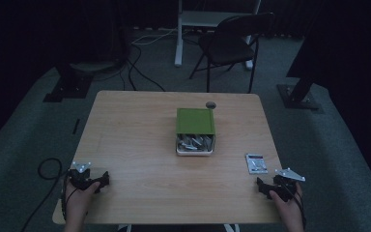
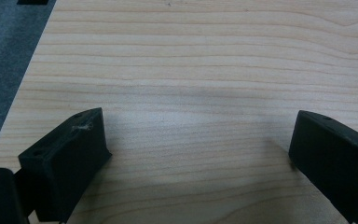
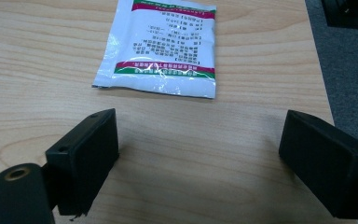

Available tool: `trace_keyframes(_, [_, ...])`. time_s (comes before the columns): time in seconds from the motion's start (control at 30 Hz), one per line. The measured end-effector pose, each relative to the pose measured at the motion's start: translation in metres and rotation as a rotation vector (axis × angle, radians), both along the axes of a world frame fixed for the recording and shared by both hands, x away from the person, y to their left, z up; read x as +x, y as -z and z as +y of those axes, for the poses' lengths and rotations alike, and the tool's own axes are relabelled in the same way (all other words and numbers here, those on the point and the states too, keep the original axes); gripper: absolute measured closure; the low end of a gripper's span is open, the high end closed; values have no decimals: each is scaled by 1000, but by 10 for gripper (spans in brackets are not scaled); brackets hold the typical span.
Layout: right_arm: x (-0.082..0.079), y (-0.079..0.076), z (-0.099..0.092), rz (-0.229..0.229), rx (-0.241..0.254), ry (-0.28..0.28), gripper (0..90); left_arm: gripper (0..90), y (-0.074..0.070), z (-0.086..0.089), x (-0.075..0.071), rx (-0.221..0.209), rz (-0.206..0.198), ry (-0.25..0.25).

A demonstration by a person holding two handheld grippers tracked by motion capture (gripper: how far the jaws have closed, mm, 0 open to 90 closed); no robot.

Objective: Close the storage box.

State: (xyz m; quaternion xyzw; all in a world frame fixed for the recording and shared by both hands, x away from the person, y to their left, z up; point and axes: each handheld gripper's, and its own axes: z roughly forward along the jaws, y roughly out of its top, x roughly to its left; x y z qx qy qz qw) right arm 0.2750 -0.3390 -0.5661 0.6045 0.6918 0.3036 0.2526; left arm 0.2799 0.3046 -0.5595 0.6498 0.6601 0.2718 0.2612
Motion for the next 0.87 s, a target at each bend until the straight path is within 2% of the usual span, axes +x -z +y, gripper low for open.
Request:
trace_keyframes(0.27, [1,0,0,-1,0,15,114,47,0,-1,-1,-1,-1,-29])
trace_keyframes(0.4, [1,0,0,-1,0,15,114,37,0,-2,0,-4,0,-66])
trace_keyframes(0.87, [1,0,0,-1,0,15,114,28,0,-3,2,-4,1,-90])
